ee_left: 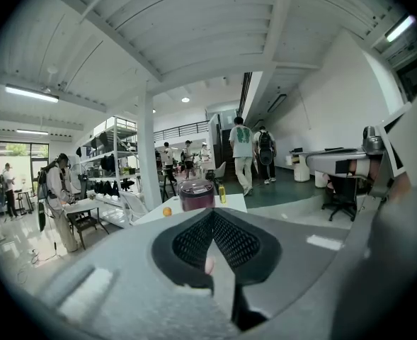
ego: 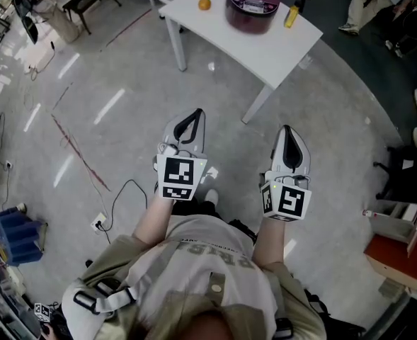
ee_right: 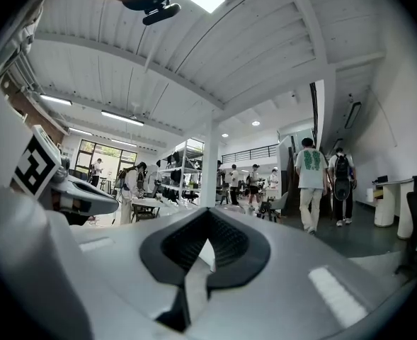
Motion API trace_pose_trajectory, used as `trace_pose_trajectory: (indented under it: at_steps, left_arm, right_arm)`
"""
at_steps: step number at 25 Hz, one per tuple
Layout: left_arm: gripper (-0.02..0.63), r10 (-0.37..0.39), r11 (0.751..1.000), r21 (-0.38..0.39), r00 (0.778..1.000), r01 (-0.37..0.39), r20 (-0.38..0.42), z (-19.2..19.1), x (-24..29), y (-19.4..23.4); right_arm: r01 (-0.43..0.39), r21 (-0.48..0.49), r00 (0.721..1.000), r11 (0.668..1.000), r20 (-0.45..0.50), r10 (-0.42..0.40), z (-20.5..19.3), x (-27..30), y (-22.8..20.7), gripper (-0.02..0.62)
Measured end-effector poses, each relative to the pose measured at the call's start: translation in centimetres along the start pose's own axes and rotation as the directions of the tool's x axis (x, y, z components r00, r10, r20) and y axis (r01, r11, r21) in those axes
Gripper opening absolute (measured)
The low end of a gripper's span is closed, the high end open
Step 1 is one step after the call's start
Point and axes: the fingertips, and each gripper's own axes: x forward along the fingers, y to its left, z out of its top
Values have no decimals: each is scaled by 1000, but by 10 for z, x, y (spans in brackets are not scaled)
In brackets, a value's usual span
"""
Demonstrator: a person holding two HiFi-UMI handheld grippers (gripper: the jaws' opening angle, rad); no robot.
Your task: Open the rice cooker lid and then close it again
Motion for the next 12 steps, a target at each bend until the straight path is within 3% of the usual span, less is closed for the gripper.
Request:
trace_pose_trajectory:
  at_steps: [4,10,12]
  left_arm:
    - [11,-1,1000,8,1000,1,6,3,2,-2]
    - [25,36,999,16,998,-37,61,27,1,3]
    - [85,45,999,13,996,-46,83,38,-1,5]
  right_arm:
    - [-3,9,1000,1000,1,3,-2,0,-1,2]
    - [-15,96,997,995,70,8,14,-3,-14,3]
    - [-26,95,996,995,85,18,22,-4,-16,99]
